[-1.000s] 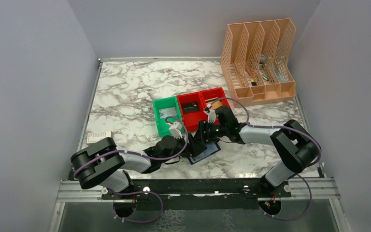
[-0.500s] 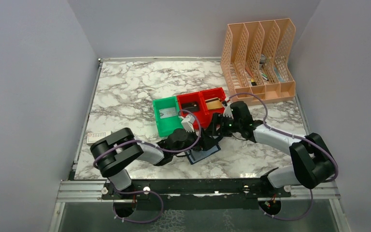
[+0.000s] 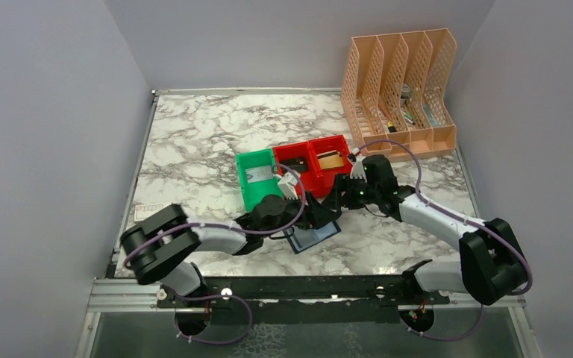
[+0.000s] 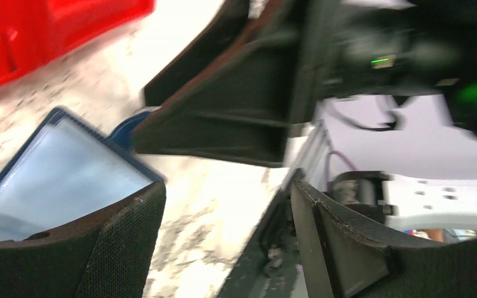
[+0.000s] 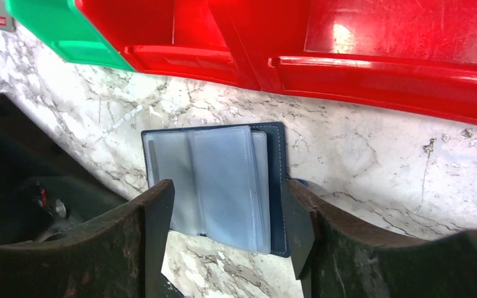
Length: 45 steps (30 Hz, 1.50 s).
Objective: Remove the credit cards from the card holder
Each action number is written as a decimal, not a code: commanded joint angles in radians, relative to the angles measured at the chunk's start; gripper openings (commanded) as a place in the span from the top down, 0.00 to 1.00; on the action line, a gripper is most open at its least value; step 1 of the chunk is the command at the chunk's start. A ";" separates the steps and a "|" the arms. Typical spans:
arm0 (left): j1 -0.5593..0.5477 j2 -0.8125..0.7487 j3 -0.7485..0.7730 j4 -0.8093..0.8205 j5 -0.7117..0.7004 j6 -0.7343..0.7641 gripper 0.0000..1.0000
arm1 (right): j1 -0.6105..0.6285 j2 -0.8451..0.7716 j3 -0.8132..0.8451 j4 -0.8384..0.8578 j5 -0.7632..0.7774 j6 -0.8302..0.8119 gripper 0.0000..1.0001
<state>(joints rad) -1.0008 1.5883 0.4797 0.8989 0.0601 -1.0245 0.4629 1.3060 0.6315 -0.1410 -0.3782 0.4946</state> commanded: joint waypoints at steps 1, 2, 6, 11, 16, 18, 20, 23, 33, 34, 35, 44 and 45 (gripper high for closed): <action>-0.001 -0.224 -0.034 -0.136 -0.044 0.068 0.24 | -0.001 -0.018 0.020 0.006 -0.085 -0.058 0.37; -0.001 -0.275 -0.053 -0.171 -0.068 0.068 0.24 | 0.000 -0.015 0.017 0.013 -0.101 -0.059 0.37; -0.001 -0.457 -0.086 -0.461 -0.186 0.065 0.24 | 0.012 0.001 0.023 0.029 -0.135 -0.074 0.37; -0.002 -0.604 -0.056 -0.874 -0.357 0.046 0.24 | 0.186 0.048 0.086 -0.016 0.058 -0.120 0.37; -0.002 -0.748 -0.071 -1.049 -0.435 -0.009 0.24 | 0.325 0.121 0.151 -0.050 0.249 -0.128 0.37; -0.002 -0.815 -0.087 -1.088 -0.463 -0.031 0.24 | 0.366 0.152 0.174 -0.054 0.270 -0.140 0.35; -0.002 -0.860 -0.101 -1.123 -0.487 -0.049 0.24 | 0.388 0.189 0.198 -0.071 0.299 -0.146 0.35; -0.002 -0.907 -0.114 -1.164 -0.502 -0.061 0.24 | 0.419 0.227 0.222 -0.086 0.333 -0.167 0.32; -0.002 -0.914 -0.118 -1.177 -0.500 -0.056 0.24 | 0.491 0.381 0.350 -0.174 0.420 -0.187 0.31; -0.002 -0.909 -0.119 -1.164 -0.493 -0.053 0.24 | 0.495 0.399 0.359 -0.186 0.449 -0.184 0.31; -0.002 -0.906 -0.120 -1.152 -0.488 -0.049 0.24 | 0.497 0.414 0.363 -0.194 0.467 -0.180 0.32; -0.002 -0.834 -0.120 -1.036 -0.413 -0.003 0.24 | 0.497 0.397 0.309 -0.159 0.488 -0.126 0.54; -0.002 -0.821 -0.117 -1.015 -0.396 0.008 0.24 | 0.496 0.396 0.307 -0.156 0.479 -0.125 0.56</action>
<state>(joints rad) -1.0016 0.7338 0.3618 -0.2096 -0.3981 -1.0588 0.9565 1.7081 0.9699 -0.2871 0.0742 0.3435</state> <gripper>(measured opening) 0.760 0.476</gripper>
